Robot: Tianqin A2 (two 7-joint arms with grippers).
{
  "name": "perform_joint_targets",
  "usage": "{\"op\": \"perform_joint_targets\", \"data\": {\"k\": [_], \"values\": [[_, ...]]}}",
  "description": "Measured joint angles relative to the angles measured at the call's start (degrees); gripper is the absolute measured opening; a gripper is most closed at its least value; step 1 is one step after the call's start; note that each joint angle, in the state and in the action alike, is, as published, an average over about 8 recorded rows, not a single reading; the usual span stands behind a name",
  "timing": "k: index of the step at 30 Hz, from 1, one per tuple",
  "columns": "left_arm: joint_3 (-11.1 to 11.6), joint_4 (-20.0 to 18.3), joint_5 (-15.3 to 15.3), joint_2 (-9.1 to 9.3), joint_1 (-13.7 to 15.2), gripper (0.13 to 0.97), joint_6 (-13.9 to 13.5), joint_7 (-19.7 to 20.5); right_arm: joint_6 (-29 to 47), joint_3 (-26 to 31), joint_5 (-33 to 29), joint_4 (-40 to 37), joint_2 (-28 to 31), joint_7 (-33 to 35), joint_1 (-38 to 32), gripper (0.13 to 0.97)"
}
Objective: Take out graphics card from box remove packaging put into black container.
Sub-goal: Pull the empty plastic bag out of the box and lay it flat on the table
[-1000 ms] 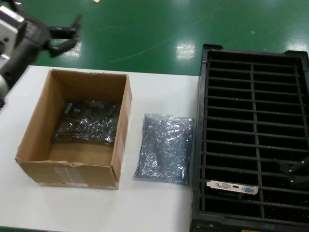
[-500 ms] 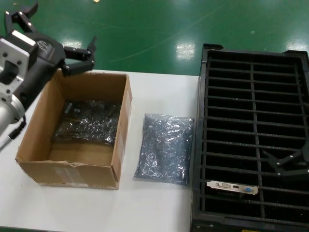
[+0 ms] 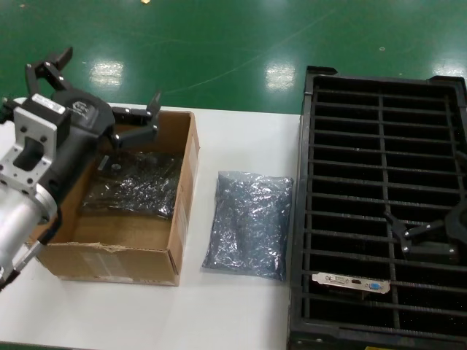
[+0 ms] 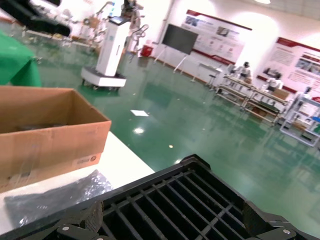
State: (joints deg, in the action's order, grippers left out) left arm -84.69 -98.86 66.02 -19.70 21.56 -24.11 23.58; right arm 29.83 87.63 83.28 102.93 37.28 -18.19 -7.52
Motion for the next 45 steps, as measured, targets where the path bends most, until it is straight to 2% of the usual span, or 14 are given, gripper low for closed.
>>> {"op": "perform_joint_targets", "data": {"k": [45], "values": [[-6.3,6.5,33.5,2.26,-19.4,0.966,21.7,-21.3,-26.9,3.6,17.9,-10.2,-18.1,16.4,6.8,0.966]]}}
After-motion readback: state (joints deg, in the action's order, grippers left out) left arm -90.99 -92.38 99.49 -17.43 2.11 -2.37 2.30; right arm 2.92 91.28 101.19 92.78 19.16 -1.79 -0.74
